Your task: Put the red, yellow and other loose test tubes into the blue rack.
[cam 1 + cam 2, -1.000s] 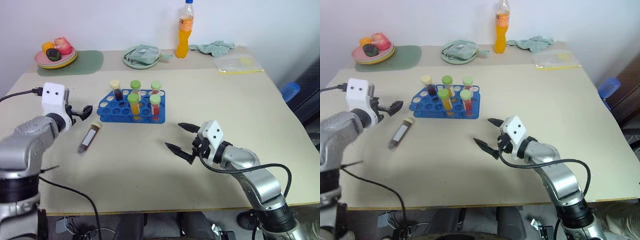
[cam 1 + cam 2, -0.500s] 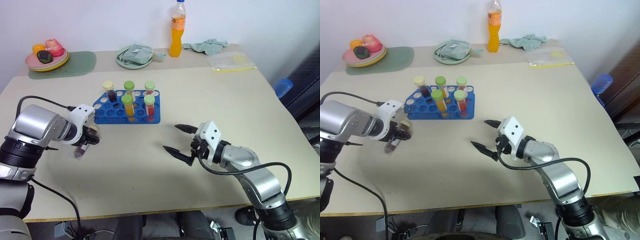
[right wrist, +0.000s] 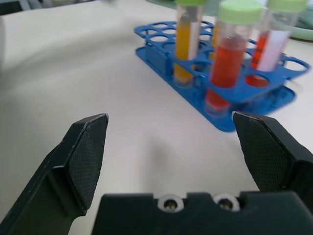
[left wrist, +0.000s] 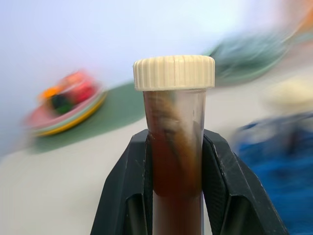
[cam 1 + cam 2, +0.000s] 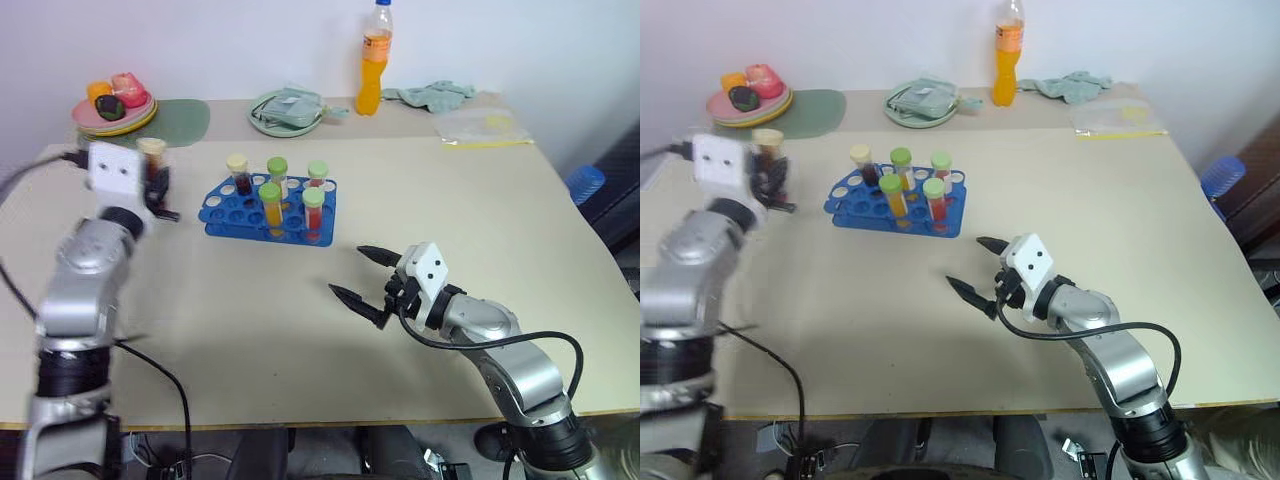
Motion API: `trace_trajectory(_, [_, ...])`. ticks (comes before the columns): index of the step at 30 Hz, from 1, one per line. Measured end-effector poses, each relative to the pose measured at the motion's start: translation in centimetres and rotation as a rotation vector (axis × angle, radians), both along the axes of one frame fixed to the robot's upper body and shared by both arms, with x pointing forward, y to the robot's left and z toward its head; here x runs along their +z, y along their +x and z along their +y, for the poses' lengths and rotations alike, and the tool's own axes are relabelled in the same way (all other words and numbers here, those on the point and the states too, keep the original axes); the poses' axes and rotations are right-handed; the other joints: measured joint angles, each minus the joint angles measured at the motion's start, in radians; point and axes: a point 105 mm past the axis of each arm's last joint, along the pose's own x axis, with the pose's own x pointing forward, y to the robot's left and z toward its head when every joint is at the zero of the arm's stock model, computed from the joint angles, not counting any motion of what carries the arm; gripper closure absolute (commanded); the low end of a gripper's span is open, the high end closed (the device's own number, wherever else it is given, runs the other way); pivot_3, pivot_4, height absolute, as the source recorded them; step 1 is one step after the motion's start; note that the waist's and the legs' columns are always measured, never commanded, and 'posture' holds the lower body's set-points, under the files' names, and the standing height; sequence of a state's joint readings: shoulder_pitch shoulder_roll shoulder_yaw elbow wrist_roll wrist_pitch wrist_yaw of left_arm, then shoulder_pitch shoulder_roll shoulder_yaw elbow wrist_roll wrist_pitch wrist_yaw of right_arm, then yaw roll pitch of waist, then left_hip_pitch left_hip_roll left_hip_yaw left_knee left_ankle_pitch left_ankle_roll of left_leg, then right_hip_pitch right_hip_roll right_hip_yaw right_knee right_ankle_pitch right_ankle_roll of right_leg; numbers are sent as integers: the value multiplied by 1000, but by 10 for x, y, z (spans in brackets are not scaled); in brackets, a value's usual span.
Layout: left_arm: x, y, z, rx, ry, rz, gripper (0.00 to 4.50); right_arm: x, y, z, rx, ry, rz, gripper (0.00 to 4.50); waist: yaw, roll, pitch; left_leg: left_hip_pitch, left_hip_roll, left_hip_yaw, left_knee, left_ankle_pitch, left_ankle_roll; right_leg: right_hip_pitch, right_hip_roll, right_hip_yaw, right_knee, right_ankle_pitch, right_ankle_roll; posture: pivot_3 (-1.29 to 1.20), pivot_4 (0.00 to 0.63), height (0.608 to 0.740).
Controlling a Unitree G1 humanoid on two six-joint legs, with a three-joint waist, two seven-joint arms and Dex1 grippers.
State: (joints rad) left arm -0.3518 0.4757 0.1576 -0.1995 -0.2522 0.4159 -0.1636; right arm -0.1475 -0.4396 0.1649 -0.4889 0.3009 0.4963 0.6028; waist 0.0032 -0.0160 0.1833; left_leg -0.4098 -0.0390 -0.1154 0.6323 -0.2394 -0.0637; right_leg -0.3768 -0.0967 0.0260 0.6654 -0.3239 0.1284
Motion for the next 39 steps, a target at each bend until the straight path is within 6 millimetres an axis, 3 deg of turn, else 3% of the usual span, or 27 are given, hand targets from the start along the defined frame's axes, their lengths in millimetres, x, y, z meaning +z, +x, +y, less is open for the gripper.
trace_trajectory(2, [-7, 1, -17, -14, -51, -24, 3650, 0, 0, 0, 2, -1, 2, 0, 0, 0, 0, 0, 0, 0, 0, 0, 0, 0, 1, -1, 1, 0, 0, 0, 150, 740])
trace_trajectory(7, [10, 5, -42, -18, -91, -216, 3650, 1, 1, 1, 13, -4, -5, 0, -5, 0, 0, 1, 0, 0, 0, 0, 0, 1, 2, -1, 1, 0, 0, 0, 150, 740])
trace_trajectory(17, [-15, 17, -42, 49, -96, -250, 3650, 0, 1, 1, 5, -2, -1, 0, -17, 0, 0, 1, 0, 0, 0, 0, 0, 1, 2, -1, 1, 0, 0, 0, 150, 740])
trace_trajectory(39, [-26, 31, -44, 56, -96, -220, 3650, 0, 3, 0, -7, 2, -10, 0, -17, 0, 0, 2, 0, 0, 0, 0, 0, 2, 3, -2, 1, 0, 0, 0, 150, 740])
